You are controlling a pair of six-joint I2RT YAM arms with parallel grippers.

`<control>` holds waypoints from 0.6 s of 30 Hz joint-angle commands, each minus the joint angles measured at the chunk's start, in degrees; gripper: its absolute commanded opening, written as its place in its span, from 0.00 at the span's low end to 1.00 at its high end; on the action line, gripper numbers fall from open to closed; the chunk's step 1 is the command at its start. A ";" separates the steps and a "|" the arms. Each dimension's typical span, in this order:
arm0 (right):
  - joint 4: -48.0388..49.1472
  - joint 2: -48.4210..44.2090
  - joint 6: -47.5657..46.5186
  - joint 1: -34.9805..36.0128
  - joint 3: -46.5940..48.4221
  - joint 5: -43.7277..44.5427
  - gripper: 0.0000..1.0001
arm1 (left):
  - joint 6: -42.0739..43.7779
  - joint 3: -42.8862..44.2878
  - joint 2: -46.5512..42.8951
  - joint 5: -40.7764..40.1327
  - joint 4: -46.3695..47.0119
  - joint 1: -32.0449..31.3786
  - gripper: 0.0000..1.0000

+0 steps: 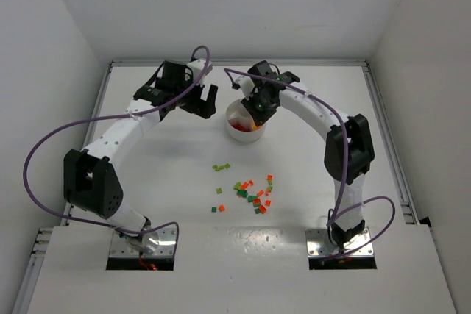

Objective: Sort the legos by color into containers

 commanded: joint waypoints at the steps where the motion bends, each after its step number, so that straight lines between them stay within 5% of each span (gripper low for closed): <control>1: 1.40 0.83 1.36 -0.86 2.74 1.31 0.05 | -1.35 2.46 0.06 -0.25 0.48 0.53 1.00; 13: 1.40 3.91 1.88 -2.44 5.55 1.31 0.39 | -4.43 3.07 2.79 -2.98 2.15 1.05 1.00; 18: 1.40 4.52 1.88 -2.44 6.09 1.31 0.43 | -4.96 3.69 4.45 -2.45 2.15 1.05 1.00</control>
